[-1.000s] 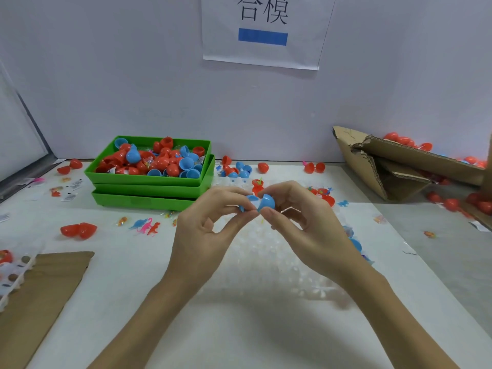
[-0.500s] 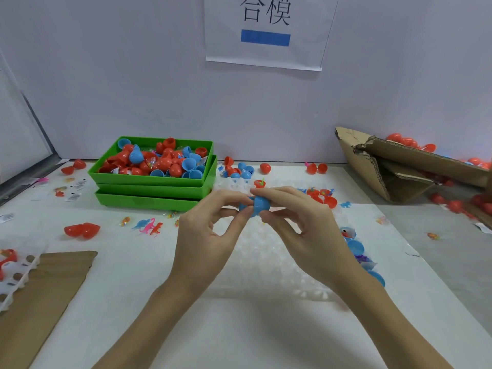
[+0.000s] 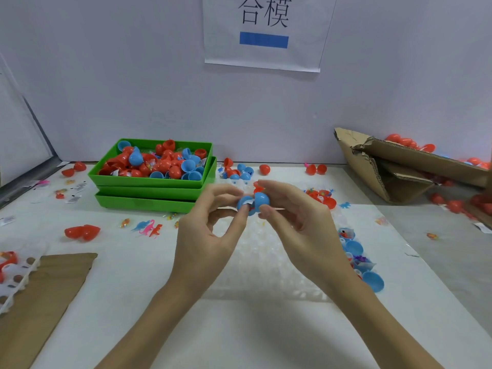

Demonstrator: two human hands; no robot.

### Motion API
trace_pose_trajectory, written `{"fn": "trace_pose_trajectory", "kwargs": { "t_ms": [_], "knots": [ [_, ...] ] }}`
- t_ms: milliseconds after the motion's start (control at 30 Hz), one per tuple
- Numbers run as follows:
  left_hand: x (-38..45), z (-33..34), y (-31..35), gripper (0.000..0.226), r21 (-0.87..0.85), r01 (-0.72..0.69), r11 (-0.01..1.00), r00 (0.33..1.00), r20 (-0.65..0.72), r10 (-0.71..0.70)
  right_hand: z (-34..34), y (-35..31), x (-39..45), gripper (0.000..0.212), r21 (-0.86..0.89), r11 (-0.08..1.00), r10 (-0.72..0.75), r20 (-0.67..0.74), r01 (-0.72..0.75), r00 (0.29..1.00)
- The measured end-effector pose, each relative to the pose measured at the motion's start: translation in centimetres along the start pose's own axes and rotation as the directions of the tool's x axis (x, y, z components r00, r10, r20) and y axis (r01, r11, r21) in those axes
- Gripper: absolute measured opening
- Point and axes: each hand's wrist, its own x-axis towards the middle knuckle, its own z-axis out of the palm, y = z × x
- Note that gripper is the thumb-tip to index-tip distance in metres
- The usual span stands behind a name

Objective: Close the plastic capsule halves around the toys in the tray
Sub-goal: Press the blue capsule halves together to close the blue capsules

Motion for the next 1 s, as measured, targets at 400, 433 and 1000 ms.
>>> {"fn": "trace_pose_trajectory", "kwargs": {
  "t_ms": [400,433,1000],
  "knots": [
    [0.1,-0.3,0.1,0.024,-0.018,-0.001,1.0,1.0,0.007,0.001,1.1,0.1,-0.6,0.029,-0.106,0.992,-0.078,-0.08,0.069,0.994],
    [0.0,-0.2,0.1,0.027,0.007,-0.015,1.0,1.0,0.012,0.015,1.1,0.1,-0.6,0.03,-0.092,0.994,-0.065,-0.086,0.057,0.994],
    [0.4,-0.6,0.7,0.038,-0.308,0.123,0.943,0.992,0.032,-0.119,0.7,-0.5,-0.5,0.035,0.079,0.993,-0.083,-0.077,0.089,0.994]
  ]
}}
